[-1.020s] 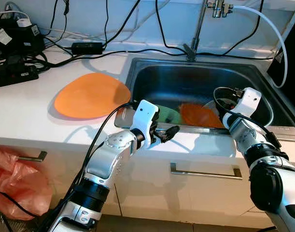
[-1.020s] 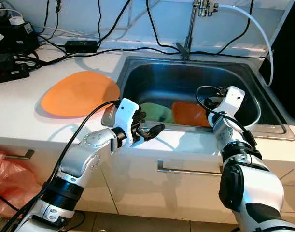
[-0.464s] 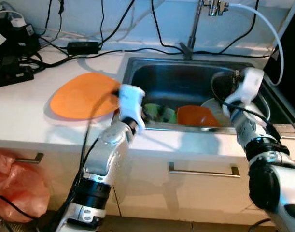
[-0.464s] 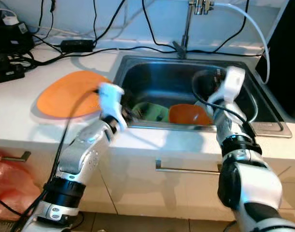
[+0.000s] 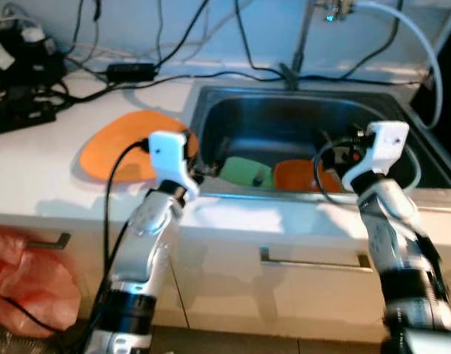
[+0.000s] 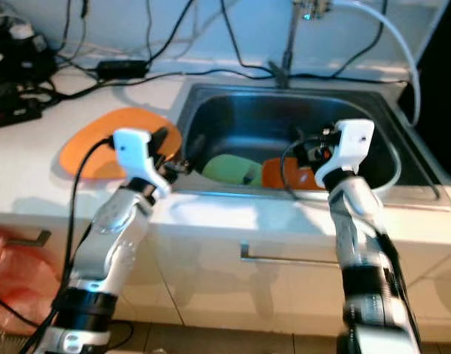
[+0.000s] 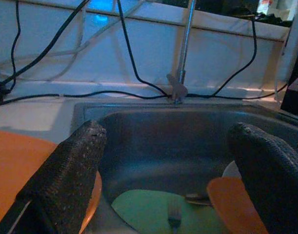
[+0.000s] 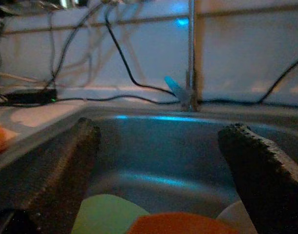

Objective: Kitchen organization

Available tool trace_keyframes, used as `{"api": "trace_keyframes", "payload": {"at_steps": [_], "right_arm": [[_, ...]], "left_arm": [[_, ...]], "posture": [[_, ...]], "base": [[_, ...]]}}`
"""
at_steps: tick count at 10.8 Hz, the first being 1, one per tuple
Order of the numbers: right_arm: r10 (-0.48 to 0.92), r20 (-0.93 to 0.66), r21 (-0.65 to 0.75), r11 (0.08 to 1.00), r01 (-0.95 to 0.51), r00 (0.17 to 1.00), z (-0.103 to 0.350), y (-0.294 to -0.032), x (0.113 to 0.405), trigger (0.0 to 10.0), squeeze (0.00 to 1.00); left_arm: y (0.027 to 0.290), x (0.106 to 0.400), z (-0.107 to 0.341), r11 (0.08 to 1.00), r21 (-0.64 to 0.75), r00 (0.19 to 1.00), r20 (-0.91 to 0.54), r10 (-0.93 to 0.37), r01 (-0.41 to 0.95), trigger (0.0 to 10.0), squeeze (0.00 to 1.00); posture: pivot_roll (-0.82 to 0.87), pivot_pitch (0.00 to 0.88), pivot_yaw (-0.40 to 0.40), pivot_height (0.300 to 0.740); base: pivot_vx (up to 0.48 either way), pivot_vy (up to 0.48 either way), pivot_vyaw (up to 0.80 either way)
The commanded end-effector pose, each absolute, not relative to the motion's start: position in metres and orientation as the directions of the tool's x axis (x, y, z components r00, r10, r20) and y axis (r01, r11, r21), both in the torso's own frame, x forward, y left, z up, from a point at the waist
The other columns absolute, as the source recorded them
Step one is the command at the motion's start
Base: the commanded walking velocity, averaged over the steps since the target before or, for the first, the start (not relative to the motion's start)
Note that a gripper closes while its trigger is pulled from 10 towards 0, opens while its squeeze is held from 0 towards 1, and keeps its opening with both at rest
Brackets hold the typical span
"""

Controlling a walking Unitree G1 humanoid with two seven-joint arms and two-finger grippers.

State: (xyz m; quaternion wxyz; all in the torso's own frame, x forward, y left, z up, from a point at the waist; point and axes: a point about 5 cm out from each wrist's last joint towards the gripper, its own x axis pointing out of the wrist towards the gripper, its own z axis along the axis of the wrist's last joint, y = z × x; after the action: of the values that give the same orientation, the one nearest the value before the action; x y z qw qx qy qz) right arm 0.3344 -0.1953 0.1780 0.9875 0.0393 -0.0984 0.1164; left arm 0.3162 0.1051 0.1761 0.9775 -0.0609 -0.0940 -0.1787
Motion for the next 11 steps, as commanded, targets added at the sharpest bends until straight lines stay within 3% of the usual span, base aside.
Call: {"api": "trace_keyframes", "payload": {"at_steps": [1, 4, 8, 10, 11], "right_arm": [[0.264, 0.218, 0.034, 0.960, -0.278, 0.940, 0.182, -0.184, 0.321, 10.0, 1.00], [0.347, 0.187, 0.042, 0.932, -0.361, 0.919, 0.178, -0.159, 0.295, 10.0, 1.00], [0.447, 0.182, 0.010, 0.890, -0.456, 0.876, 0.190, -0.138, 0.310, 10.0, 1.00], [0.442, 0.180, 0.027, 0.891, -0.453, 0.879, 0.189, -0.137, 0.311, 10.0, 1.00], [0.430, 0.181, 0.044, 0.895, -0.444, 0.885, 0.190, -0.135, 0.312, 10.0, 1.00]], "left_arm": [[0.112, 0.312, 0.180, 0.940, -0.066, 0.922, 0.229, -0.312, 0.335, 10.0, 0.00], [0.134, 0.304, 0.181, 0.953, -0.002, 0.930, 0.219, -0.294, 0.302, 10.0, 0.00], [0.144, 0.306, 0.190, 0.967, 0.015, 0.937, 0.245, -0.249, 0.253, 10.0, 0.00], [0.152, 0.304, 0.191, 0.987, 0.009, 0.953, 0.260, -0.155, 0.158, 10.0, 0.00], [0.164, 0.307, 0.188, 0.998, 0.038, 0.972, 0.230, -0.050, 0.042, 10.0, 0.00]], "posture": [[-0.01, 0.026, 0.062, 0.740], [0.05, 0.051, 0.108, 0.740], [0.10, 0.042, 0.077, 0.740], [0.10, 0.029, 0.055, 0.740], [0.10, 0.019, 0.056, 0.740]], "base": [[0.000, 0.000, 0.00], [0.000, 0.000, 0.00], [0.000, 0.000, 0.00], [0.000, 0.000, 0.00], [0.000, 0.000, 0.00]]}}
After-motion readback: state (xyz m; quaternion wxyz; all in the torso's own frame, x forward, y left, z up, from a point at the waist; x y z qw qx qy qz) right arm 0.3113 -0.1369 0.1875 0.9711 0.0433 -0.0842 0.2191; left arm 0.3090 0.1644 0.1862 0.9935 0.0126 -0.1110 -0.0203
